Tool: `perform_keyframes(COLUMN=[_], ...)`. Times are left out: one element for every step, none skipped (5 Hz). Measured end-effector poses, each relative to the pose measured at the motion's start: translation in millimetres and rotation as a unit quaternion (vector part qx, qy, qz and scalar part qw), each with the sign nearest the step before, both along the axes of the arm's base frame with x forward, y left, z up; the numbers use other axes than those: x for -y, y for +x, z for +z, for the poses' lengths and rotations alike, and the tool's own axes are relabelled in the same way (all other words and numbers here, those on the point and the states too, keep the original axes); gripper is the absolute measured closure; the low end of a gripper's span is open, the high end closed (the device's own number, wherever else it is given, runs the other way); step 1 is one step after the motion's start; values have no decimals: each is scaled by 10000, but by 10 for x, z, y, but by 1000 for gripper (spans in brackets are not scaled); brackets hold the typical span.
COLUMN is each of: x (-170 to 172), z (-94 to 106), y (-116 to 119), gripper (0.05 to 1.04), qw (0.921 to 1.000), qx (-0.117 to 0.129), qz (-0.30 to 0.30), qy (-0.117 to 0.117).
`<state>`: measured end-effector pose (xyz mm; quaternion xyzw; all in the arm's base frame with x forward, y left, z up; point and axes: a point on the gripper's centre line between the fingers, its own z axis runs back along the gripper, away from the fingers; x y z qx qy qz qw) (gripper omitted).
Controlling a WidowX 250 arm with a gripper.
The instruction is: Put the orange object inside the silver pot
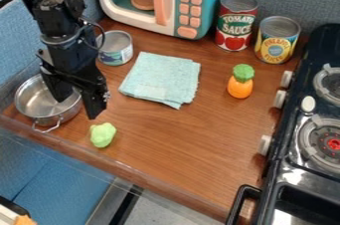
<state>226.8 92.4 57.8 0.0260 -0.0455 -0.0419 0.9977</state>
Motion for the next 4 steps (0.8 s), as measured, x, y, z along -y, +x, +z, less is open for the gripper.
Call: perform_keyframes(x=[49,513,836,1230], z=[-52,67,153,278], y=[5,310,637,1007], gripper=[83,83,83,83], qw=[9999,9963,9911,9820], qx=[-97,191,459,801], qz=[-68,-831,-1249,-1711], qy=[-23,49,54,49])
